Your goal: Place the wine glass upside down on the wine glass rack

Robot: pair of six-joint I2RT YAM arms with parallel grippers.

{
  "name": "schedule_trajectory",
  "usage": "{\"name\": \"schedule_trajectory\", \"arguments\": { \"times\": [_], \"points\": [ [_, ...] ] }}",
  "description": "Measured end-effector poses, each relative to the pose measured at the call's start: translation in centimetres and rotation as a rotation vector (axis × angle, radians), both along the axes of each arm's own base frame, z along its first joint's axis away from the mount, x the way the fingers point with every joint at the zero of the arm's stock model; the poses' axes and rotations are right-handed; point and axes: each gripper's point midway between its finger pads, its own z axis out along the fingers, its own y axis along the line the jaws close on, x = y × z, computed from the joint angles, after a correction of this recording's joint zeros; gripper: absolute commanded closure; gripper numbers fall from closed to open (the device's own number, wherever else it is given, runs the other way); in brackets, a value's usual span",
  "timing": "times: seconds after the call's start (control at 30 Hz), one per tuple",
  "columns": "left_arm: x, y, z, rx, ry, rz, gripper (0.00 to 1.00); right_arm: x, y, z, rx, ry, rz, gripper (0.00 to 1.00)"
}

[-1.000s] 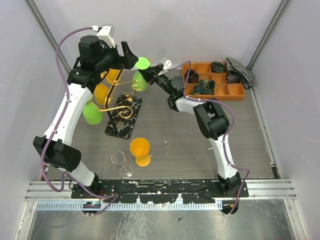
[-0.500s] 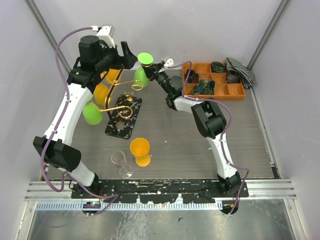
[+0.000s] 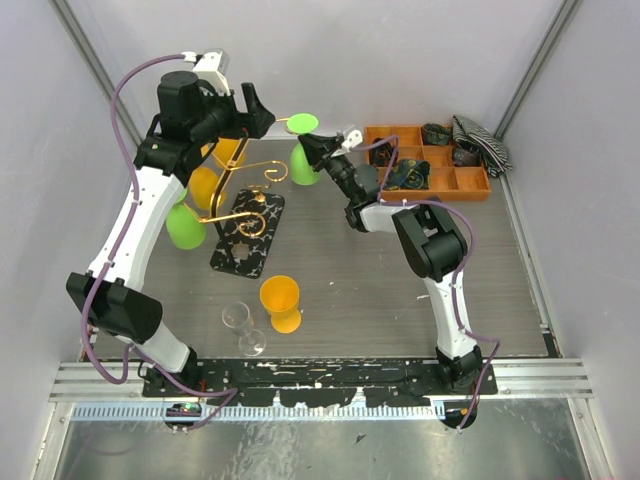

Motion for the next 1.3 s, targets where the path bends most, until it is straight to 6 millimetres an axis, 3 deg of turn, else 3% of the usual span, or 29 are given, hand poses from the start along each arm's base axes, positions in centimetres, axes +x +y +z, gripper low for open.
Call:
{"name": "schedule_trajectory", "arguments": {
  "times": [0.3,0.6,0.67,0.8,0.93,1.13,1.3],
  "points": [
    [0.0,0.0,-0.1,0.001,0.003,0.001,0.03,-0.9,0.7,0.0,-0.044,-0.032,0.061,0.99],
    [-0.5,0.2,0.4,-0.005,-0.004,0.003,0.03,-2.4,3.1,0.9,-0.052,-0.064,0.126,0.99],
    [-0.5,0.2,0.4,-0.007,-0.005,0.003,0.03,-2.4,3.4,0.8,-0.055,-0.060,0.129,0.94],
    [-0.5,0.2,0.4,-0.009,-0.003,0.003,0.03,-2.4,3.4,0.7,-0.059,-0.053,0.129,0.70],
    [-0.5,0.2,0.4,-0.008,-0.002,0.003,0.03,-2.5,3.6,0.6,-0.062,-0.052,0.135,0.53],
    [-0.7,0.3,-0.1,-0.003,0.008,0.006,0.03,-2.9,3.6,-1.1,-0.093,-0.035,0.128,0.48],
    [-1.1,0.5,0.0,0.003,0.013,0.010,0.03,-3.8,2.4,-3.2,-0.136,0.011,0.097,0.44]
  ]
}}
